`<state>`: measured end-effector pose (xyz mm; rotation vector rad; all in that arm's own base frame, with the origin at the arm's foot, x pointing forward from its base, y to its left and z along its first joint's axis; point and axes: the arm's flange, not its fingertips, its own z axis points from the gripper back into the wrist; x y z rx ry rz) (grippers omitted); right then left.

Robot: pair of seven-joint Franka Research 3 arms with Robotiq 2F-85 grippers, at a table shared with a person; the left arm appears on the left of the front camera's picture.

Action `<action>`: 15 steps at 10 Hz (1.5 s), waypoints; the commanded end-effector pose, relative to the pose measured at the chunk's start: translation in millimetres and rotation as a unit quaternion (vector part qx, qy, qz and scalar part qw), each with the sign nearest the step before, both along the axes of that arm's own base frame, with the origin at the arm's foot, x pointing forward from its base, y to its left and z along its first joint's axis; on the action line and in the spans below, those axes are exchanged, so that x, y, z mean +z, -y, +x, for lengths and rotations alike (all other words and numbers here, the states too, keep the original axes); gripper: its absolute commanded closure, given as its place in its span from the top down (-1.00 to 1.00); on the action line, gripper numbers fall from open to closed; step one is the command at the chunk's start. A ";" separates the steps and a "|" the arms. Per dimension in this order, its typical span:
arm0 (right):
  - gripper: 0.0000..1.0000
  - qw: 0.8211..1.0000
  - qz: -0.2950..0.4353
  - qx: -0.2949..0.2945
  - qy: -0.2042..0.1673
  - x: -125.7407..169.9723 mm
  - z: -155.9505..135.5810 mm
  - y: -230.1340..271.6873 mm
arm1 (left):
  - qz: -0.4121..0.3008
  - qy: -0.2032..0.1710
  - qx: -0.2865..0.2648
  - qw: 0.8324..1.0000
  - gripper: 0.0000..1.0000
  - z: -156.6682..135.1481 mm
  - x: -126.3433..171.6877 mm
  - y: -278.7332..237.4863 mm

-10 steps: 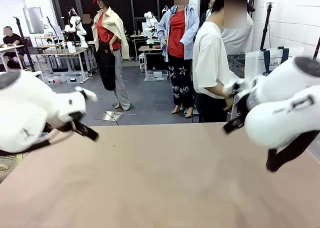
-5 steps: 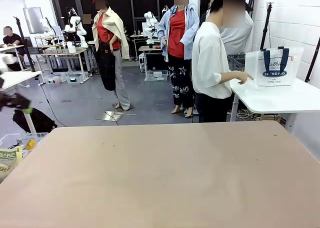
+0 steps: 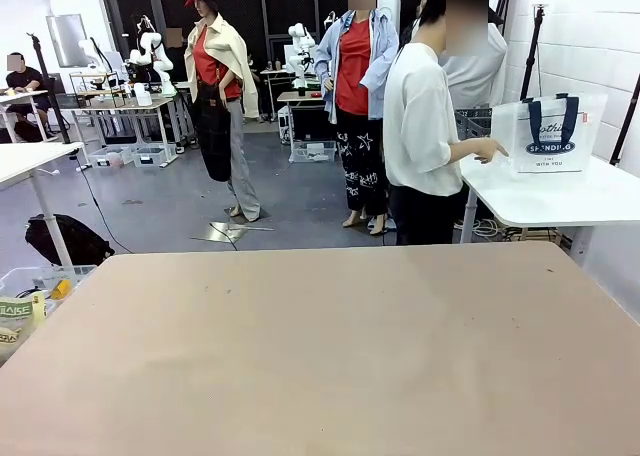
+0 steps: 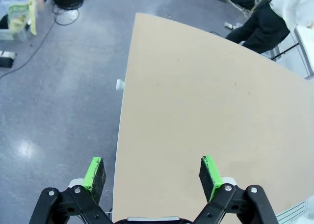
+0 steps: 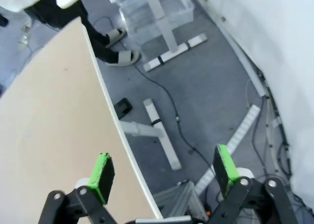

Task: Transfer purchased items from the store into the shopping bag.
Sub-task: Open the Reusable shopping bag in the center of the table.

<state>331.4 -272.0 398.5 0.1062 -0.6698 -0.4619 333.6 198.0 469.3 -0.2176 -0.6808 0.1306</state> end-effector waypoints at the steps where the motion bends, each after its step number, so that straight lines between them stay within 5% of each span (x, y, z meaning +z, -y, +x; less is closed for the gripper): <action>1: 1.00 1.000 -0.007 -0.021 -0.005 0.3 -14.3 13.4 | 0.031 -0.003 0.011 0.999 1.00 3.8 19.3 20.2; 15: 1.00 1.000 -0.007 -0.021 -0.005 0.3 -14.3 13.4 | 0.031 -0.003 0.011 0.999 1.00 3.8 19.3 20.2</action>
